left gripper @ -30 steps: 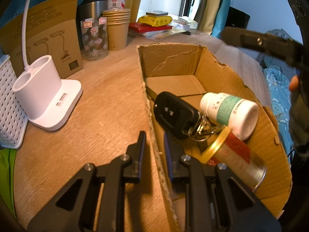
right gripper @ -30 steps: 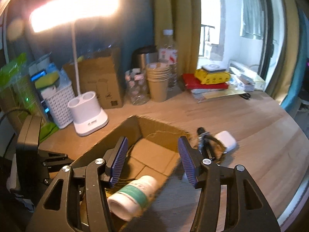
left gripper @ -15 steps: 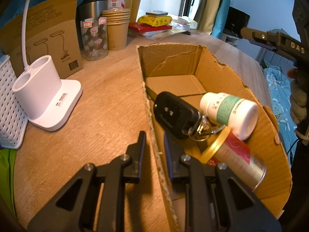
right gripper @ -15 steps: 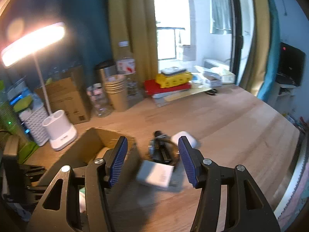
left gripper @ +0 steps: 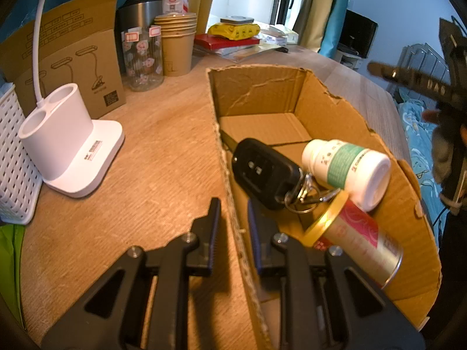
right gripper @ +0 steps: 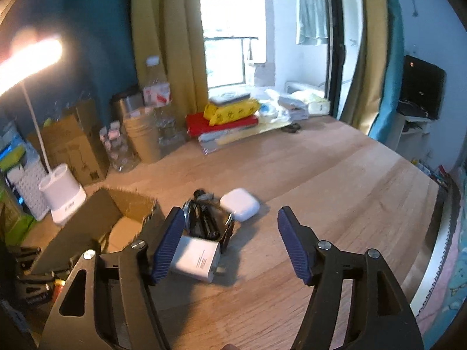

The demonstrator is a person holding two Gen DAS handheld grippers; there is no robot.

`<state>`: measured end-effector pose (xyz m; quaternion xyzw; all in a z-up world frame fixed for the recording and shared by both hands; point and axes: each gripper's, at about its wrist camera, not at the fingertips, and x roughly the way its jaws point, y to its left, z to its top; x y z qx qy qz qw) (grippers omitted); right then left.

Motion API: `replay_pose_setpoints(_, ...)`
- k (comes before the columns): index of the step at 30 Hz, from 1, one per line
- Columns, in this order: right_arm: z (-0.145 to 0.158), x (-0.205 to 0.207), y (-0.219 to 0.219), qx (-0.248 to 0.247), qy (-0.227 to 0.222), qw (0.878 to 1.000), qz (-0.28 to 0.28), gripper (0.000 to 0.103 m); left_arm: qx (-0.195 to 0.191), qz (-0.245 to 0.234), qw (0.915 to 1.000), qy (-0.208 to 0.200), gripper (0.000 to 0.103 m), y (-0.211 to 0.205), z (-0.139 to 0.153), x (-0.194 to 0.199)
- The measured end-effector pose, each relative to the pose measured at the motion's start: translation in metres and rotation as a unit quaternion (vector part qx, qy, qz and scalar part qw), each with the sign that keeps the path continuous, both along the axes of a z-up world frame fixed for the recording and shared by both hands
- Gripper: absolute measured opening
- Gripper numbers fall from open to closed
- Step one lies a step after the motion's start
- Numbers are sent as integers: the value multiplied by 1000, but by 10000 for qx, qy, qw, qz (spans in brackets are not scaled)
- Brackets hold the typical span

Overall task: Organize rigid objects
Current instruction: 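Move the right gripper back to the white charger block, then close the right gripper around the white charger block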

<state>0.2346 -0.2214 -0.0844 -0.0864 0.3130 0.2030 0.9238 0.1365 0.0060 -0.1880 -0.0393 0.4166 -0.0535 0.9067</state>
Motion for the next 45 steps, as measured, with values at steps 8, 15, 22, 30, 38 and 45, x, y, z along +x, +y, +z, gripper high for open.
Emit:
replay_pose_setpoints(8,-33,2,23,-334,327,9978,466,72,0,1,10000,0,20,0,0,0)
replay_pose_setpoints(15,-46,7,32,-271,584,9963,568,72,-1,1,10000,0,20,0,0,0)
replay_pose_setpoints(22,-55,11,41,-293,733,9946,673,72,-1,1,10000,0,20,0,0,0)
replay_pose_setpoints(30,-59,17,42,-219,860,9940,641,72,-2,1,10000,1,20,0,0,0)
replay_pose_setpoints(38,-68,23,39,-230,984,9936,503,72,-3,2,10000,0,20,0,0,0)
replay_pose_setpoints(45,-68,18,38,-513,958,9933,399,72,0,3,10000,0,20,0,0,0)
